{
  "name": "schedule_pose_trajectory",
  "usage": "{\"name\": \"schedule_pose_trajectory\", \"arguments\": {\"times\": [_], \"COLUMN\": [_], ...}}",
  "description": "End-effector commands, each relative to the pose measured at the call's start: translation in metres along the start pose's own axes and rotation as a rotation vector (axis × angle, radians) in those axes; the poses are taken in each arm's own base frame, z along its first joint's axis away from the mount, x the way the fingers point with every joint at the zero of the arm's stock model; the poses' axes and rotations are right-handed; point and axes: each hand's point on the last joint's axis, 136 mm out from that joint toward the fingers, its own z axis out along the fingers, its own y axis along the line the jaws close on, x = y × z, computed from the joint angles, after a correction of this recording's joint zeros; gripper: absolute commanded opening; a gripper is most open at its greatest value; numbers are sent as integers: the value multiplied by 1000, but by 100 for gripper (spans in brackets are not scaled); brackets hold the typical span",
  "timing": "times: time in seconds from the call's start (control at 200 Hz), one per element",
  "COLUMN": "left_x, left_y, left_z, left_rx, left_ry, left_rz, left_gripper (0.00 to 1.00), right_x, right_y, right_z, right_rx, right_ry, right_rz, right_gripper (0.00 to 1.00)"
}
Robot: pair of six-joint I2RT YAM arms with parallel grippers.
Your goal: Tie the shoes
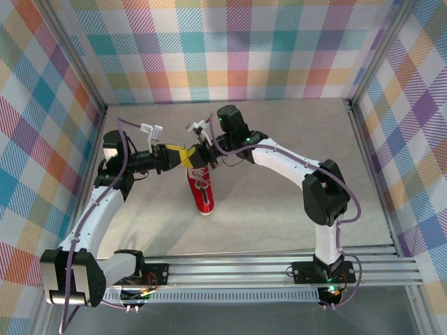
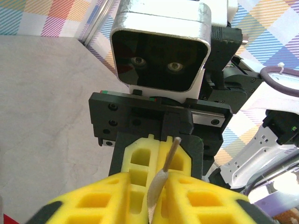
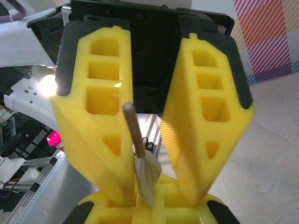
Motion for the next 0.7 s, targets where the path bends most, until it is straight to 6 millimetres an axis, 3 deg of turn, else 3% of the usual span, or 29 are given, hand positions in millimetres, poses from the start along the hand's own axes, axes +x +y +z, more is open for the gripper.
{"name": "schedule_pose_trajectory", "arguments": {"times": [0.0, 0.065, 0.1, 0.16, 0.225, 0.305, 0.555, 0.7], "left_x": [-3, -3, -2, -1, 2, 10, 51, 78], "left_y": [-20, -20, -20, -18, -15, -6, 24, 40], "left_z": [2, 2, 2, 0, -3, -8, -30, -37], "left_rx": [60, 56, 48, 21, -28, -108, -358, -463], "left_ry": [-1, -1, -2, -1, 8, 45, 248, 353], "left_rz": [96, 98, 98, 107, 115, 122, 113, 96], "left_gripper": [14, 0, 0, 0, 0, 0, 0, 0], "right_x": [-16, -16, -16, -16, -16, -11, 24, 56], "right_y": [8, 6, 4, 0, -3, -7, -19, -39], "right_z": [6, 6, 6, 4, 0, -10, -50, -67], "right_rx": [-46, -34, -24, -2, 28, 71, 216, 379], "right_ry": [-22, -20, -19, -19, -21, -27, -23, 8], "right_rz": [-48, -40, -31, -19, -4, 15, 133, 239], "right_gripper": [0, 0, 1, 13, 33, 48, 53, 51]}}
